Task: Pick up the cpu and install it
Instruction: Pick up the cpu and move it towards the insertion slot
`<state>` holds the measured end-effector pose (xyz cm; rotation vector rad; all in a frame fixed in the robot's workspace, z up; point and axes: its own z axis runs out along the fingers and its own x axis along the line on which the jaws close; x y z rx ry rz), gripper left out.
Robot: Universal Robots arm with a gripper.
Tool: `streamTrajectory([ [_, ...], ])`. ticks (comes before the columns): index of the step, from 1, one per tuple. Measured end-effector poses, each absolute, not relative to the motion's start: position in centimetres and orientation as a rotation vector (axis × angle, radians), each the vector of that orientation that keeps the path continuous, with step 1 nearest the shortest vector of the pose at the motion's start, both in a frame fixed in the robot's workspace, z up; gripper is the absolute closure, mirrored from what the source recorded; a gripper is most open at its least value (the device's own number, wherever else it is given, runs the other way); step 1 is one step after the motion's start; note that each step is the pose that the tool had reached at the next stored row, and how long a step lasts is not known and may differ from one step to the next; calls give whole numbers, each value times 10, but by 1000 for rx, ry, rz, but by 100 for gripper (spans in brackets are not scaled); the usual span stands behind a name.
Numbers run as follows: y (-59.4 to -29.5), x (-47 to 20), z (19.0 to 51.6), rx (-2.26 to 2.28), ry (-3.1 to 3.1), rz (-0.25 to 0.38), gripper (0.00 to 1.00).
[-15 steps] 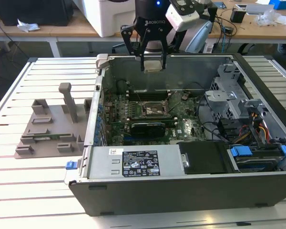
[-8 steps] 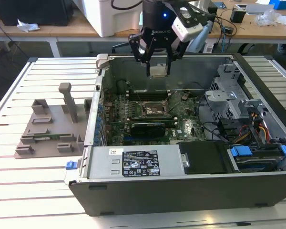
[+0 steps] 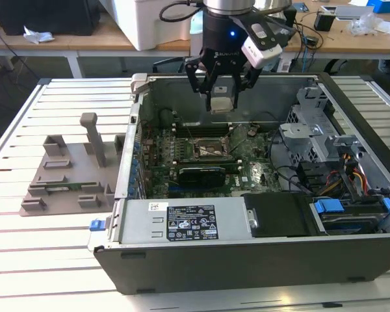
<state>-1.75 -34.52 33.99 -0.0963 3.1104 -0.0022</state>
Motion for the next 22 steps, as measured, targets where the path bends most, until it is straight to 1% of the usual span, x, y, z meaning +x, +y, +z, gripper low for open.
streamTrajectory([
  [11,-344,-3,314,-96,3110,-2,46],
  [22,-340,-10,292,-97,3111,-3,46],
])
